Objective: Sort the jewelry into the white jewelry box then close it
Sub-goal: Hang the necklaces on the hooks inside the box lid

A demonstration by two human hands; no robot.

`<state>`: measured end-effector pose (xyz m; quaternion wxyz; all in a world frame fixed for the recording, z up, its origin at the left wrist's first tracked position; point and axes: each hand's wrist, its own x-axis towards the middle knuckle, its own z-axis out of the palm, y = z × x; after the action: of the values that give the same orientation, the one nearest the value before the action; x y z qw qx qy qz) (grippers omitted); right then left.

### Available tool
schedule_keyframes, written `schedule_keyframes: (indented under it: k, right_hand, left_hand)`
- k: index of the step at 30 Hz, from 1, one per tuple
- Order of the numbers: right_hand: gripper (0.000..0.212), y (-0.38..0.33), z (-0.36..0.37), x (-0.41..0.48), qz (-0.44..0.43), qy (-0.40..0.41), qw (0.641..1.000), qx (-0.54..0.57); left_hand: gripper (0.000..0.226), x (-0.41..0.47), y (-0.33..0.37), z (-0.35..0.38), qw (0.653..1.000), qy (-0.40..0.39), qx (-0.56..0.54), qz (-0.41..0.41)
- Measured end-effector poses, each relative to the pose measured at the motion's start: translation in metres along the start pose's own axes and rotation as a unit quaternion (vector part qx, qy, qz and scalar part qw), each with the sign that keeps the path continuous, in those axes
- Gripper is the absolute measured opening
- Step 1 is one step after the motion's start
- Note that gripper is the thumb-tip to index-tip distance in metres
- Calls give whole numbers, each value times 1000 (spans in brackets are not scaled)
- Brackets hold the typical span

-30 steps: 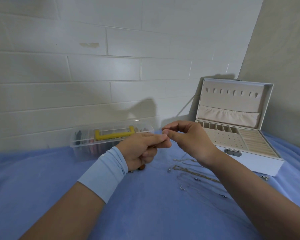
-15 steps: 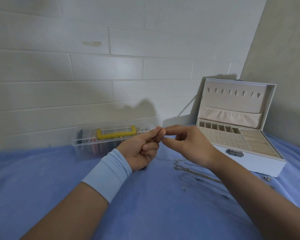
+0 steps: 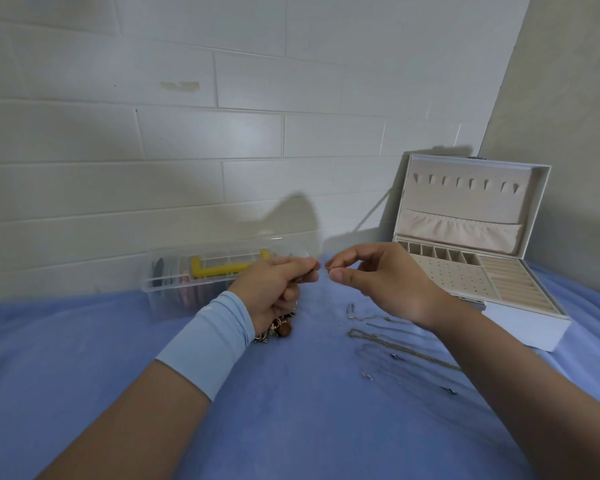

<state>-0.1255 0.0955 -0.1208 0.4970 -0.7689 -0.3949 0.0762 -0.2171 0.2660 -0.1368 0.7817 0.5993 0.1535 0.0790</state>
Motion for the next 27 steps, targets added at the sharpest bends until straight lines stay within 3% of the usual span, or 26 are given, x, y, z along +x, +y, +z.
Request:
schedule_keyframes:
  k: [6,11,16,21,27]
  right_hand:
    - [15,-1,5,-1,-84,37,994,-64]
    - [14,3,10,-2,-143,52,980,-131]
    - [8,4,12,-5,-90,62,994,-12]
    - [9,-2,22,-6,-65,129,988,50]
    - [14,-10,24,-7,29,90,991,94]
  left_hand:
    - [14,-6,-4,7,977,78,170,102]
    - [10,-9,-2,8,937,46,295,180]
    - [7,-12,-1,10,941,26,271,202]
    - [7,-13,-4,15,961,71,198,180]
    - [13,-12,-7,17,904,139,302,268]
